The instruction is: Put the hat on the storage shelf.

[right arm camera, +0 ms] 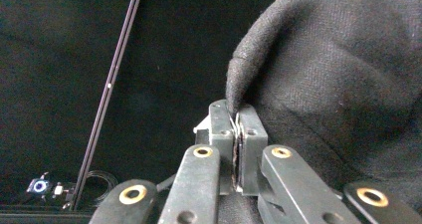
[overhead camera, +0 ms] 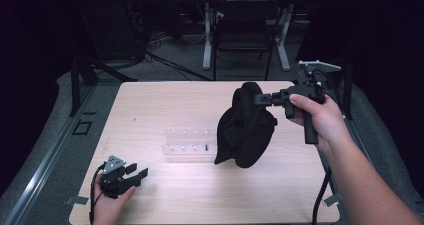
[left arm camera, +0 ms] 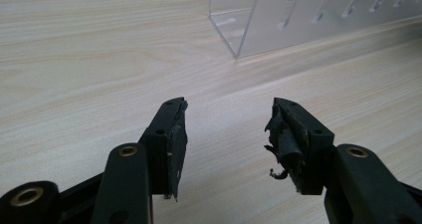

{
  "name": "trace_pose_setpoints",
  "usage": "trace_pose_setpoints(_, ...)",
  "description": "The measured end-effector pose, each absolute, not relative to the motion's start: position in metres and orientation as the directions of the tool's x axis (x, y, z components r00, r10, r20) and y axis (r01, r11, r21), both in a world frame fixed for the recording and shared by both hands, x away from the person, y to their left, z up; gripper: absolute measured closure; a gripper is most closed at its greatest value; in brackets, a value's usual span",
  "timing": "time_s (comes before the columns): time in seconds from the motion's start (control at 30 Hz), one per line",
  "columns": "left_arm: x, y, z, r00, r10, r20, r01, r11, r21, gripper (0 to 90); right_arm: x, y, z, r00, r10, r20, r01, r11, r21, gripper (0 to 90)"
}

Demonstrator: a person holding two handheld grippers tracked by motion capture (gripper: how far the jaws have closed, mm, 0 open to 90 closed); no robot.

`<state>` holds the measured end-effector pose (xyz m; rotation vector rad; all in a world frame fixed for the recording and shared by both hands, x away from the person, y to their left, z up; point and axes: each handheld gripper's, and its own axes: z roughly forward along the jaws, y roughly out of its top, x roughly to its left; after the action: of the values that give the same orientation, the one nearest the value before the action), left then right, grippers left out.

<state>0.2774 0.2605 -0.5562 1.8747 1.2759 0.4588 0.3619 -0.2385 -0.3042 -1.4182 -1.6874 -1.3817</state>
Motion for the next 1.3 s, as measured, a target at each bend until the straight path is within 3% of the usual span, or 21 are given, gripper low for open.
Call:
trace_pose_setpoints(0.67,0.278,0.264,-0.556,0.414,0.899,-0.145,0.603,-0.151,0.784,48.7,0.397,-0.202,-0.312,-0.297,0.381,0.875,0.935,-0.071,0.348,88.5)
trace_pose_setpoints(1.3,0.279,0.263,-0.556,0.418,0.897,-0.145,0.607,-0.157,0.779,48.8,0.424,-0.2,-0.322,-0.28,0.399,0.873,0.938,-0.08,0.338,88.4)
